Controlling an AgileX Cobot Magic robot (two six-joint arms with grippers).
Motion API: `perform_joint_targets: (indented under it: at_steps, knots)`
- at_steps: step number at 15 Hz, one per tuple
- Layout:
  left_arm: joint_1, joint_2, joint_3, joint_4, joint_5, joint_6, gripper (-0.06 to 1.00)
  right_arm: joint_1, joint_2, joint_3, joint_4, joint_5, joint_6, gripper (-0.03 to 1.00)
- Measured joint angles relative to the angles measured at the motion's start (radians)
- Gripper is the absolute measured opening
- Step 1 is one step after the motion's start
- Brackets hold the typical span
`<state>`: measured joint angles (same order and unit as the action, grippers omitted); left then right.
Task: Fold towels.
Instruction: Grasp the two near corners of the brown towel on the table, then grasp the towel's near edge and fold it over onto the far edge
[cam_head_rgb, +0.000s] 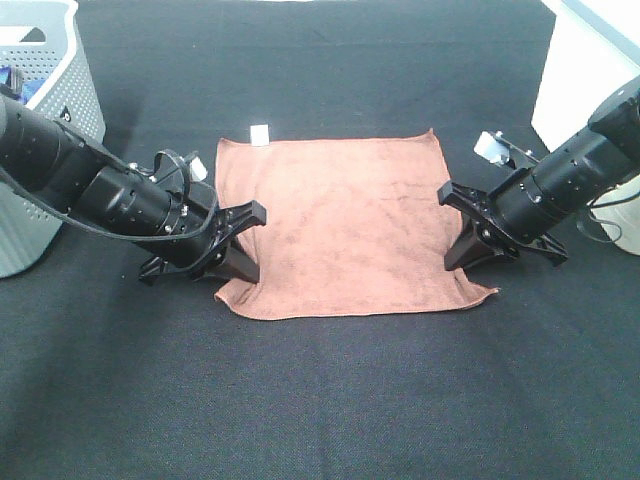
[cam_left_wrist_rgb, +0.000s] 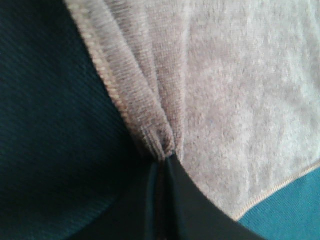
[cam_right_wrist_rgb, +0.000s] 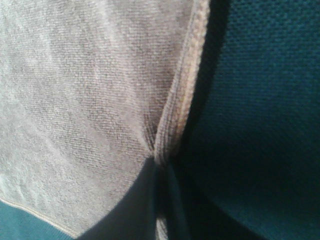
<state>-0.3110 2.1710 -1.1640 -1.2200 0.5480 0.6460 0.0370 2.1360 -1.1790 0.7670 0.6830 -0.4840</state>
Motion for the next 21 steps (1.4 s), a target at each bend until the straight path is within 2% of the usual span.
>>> perform_joint_targets:
  at_steps: [1, 3, 4, 6, 7, 8, 12, 15, 21]
  knots:
    - [0.000, -0.001, 0.000, 0.010, 0.021, -0.008, 0.02, -0.004, 0.000, 0.000, 0.000, 0.006, 0.008, 0.00]
    - [0.000, -0.032, 0.003, 0.098, 0.045, -0.071, 0.02, -0.013, -0.008, 0.001, -0.014, 0.035, 0.020, 0.00]
    - [0.000, -0.075, 0.003, 0.220, 0.064, -0.169, 0.02, -0.014, -0.033, 0.009, -0.035, 0.060, 0.038, 0.00]
    - [0.000, -0.124, 0.018, 0.369, 0.083, -0.288, 0.02, -0.014, -0.088, 0.044, -0.038, 0.074, 0.053, 0.00]
    - [0.000, -0.152, 0.047, 0.418, 0.086, -0.329, 0.02, -0.014, -0.114, 0.078, -0.040, 0.079, 0.054, 0.00]
    - [0.000, -0.152, 0.047, 0.418, 0.086, -0.329, 0.02, -0.014, -0.114, 0.078, -0.040, 0.079, 0.054, 0.00]
    - [-0.002, -0.253, 0.210, 0.446, 0.095, -0.354, 0.02, -0.013, -0.216, 0.246, -0.041, 0.088, 0.054, 0.00]
    - [-0.002, -0.307, 0.234, 0.443, 0.089, -0.354, 0.02, -0.010, -0.261, 0.271, -0.042, 0.073, 0.045, 0.00]
    - [-0.002, -0.342, 0.099, 0.458, -0.053, -0.344, 0.02, 0.010, -0.243, 0.028, -0.024, 0.046, 0.026, 0.00]
